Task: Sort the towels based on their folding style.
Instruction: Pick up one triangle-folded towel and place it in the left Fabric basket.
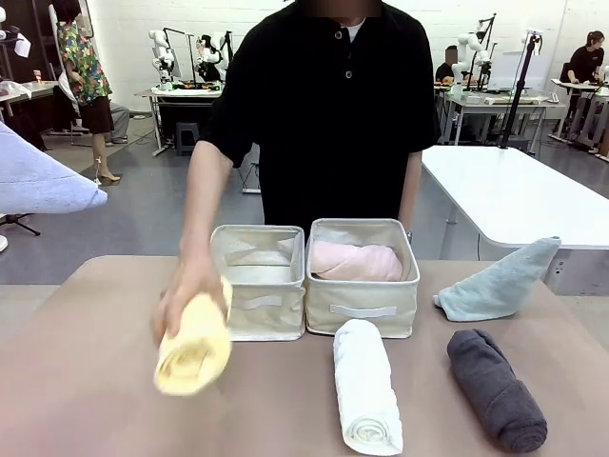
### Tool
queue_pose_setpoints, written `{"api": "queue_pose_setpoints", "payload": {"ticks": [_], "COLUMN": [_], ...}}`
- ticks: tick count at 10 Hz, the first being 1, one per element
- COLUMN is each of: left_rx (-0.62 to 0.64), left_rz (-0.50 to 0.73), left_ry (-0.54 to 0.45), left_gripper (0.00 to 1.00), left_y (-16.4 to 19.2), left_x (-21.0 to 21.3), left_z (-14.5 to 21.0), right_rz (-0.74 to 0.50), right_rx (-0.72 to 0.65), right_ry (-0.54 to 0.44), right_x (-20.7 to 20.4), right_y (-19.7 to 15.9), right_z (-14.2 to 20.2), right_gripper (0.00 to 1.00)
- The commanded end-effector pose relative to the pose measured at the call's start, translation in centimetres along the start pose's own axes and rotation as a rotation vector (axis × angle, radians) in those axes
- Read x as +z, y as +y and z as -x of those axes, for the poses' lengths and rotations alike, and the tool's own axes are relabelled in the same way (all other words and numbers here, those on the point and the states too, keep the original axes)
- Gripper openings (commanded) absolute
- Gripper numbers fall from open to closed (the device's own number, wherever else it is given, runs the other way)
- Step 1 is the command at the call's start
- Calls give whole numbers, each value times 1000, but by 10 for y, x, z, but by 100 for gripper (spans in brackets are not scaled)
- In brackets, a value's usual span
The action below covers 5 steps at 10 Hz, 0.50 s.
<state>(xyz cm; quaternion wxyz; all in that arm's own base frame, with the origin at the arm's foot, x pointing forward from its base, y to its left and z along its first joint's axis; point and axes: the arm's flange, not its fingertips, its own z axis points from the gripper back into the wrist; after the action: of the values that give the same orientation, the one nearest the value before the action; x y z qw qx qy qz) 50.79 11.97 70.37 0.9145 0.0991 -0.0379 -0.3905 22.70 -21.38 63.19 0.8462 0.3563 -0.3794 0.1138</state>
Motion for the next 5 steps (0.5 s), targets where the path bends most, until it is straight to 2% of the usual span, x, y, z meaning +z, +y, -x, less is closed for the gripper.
{"api": "queue_pose_setpoints", "payload": {"ticks": [1, 3, 4, 5], "left_rx": [-7, -7, -9, -191], "left_rz": [-3, -3, 1, 61], "left_ry": [9, 9, -1, -109], "left_gripper": [0, 0, 16, 16], "left_y": [2, 2, -2, -16], "left_x": [8, 8, 2, 21], "left_z": [-2, -2, -5, -16], "right_rz": [-25, -25, -25, -25], "right_rx": [-6, -6, -6, -6], "right_ry": [-20, -20, -20, -20], "right_x": [0, 0, 0, 0], "right_y": [2, 2, 2, 2], "right_z": [-2, -2, -2, -2], "right_gripper": [100, 100, 100, 100]}}
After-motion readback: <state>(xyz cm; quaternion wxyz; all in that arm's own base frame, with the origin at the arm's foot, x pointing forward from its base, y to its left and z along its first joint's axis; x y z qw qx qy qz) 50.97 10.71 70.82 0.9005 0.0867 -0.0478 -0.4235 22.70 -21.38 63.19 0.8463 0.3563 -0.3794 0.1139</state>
